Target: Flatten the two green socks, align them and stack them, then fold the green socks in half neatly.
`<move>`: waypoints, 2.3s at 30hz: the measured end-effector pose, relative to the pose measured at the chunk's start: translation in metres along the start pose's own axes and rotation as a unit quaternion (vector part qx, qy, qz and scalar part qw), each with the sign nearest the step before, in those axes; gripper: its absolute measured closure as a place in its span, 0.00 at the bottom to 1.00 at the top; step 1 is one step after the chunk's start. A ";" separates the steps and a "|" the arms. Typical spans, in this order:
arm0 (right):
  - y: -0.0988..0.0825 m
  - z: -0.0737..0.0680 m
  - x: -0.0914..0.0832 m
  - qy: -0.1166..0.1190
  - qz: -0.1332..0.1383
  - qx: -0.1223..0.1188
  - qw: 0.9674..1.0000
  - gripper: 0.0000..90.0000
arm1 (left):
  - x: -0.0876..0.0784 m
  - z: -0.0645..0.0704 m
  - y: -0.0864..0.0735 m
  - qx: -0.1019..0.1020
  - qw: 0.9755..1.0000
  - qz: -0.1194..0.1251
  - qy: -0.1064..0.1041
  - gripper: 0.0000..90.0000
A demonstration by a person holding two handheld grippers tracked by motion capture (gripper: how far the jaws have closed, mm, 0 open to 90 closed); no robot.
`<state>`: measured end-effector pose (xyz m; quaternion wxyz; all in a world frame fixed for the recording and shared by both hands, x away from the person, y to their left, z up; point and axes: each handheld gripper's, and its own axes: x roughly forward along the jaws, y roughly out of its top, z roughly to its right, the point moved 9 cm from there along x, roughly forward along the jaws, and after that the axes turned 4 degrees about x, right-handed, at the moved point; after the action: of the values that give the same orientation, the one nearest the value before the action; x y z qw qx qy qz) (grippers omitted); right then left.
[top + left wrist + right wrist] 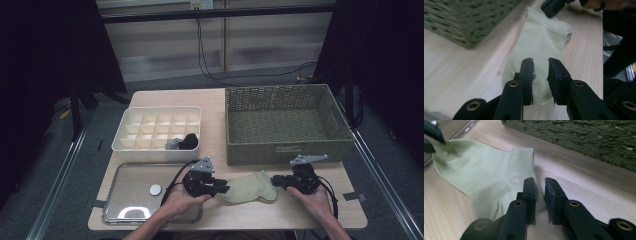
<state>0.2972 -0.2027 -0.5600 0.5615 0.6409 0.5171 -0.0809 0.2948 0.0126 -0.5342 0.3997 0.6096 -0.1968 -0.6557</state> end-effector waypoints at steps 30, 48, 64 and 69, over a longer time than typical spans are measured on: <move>-0.005 -0.004 0.002 -0.039 0.015 -0.031 0.999 0.79 | 0.012 -0.005 -0.018 -0.010 0.999 -0.040 0.014 0.78; 0.001 -0.007 0.000 0.004 0.016 0.020 1.000 0.93 | 0.011 -0.004 -0.019 -0.012 0.999 -0.038 0.010 0.77; 0.014 -0.015 -0.009 0.028 0.045 0.013 0.999 0.94 | 0.014 -0.007 0.000 -0.011 1.000 -0.017 0.015 0.76; 0.017 -0.017 -0.008 0.029 0.045 0.013 0.998 0.94 | 0.028 -0.004 0.008 -0.008 1.000 -0.018 0.004 0.77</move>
<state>0.2983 -0.1910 -0.5371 0.5412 0.6729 0.5024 -0.0435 0.3026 -0.0123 -0.5466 0.3935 0.6126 -0.1789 -0.6617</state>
